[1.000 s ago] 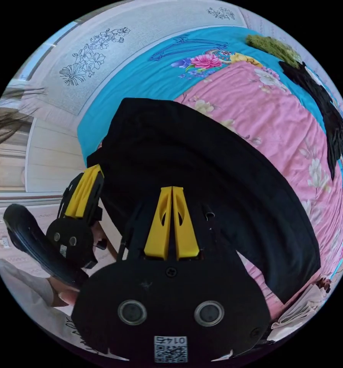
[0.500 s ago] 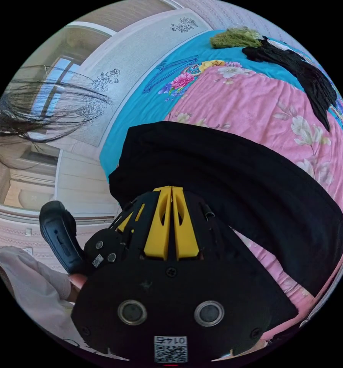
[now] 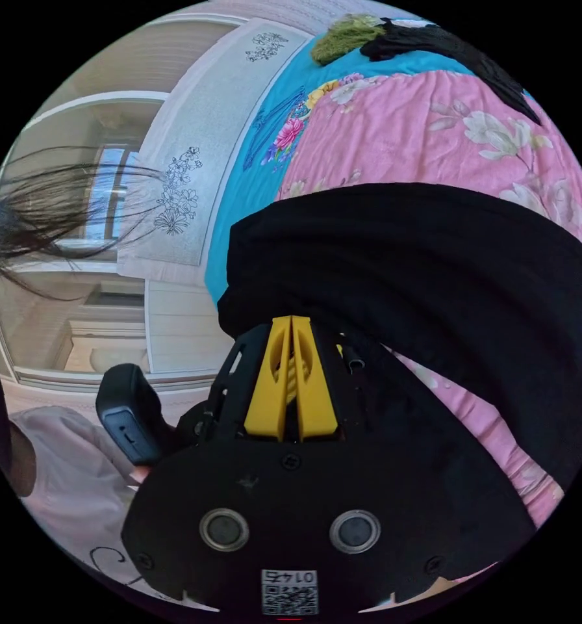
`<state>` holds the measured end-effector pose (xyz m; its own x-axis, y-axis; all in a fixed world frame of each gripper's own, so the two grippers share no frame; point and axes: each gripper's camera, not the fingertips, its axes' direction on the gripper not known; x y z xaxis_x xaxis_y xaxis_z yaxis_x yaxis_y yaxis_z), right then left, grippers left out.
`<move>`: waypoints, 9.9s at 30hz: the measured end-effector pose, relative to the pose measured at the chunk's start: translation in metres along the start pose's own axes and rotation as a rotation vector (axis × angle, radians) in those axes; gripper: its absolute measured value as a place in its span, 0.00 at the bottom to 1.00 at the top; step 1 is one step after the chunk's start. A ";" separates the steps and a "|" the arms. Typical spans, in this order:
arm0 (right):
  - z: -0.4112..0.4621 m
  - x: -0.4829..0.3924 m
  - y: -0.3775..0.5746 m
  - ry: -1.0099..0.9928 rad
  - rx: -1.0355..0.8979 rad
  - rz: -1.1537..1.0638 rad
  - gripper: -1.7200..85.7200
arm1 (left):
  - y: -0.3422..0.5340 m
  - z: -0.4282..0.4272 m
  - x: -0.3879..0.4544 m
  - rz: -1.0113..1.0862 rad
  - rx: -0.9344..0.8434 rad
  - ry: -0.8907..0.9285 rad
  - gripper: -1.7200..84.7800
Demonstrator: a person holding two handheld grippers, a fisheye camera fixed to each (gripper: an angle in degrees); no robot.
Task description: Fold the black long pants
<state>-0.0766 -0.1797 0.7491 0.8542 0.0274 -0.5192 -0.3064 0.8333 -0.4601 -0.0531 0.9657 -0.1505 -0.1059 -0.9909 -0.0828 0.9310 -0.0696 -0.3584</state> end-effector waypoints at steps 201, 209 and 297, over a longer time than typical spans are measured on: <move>-0.365 0.521 0.754 0.391 0.271 0.990 0.17 | 0.103 -0.130 -0.571 -0.691 0.006 0.347 0.11; -0.353 0.538 0.749 0.356 0.321 1.009 0.14 | 0.105 -0.136 -0.708 -1.016 0.183 0.325 0.14; -0.324 0.681 0.722 0.309 0.783 0.555 0.10 | -0.147 0.350 0.541 1.284 -0.124 0.230 0.12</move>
<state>0.1477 0.2620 -0.1694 0.4946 0.4699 -0.7312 -0.1705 0.8774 0.4485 -0.1254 0.4000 0.1829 0.7584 -0.2997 -0.5788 0.3756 0.9267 0.0122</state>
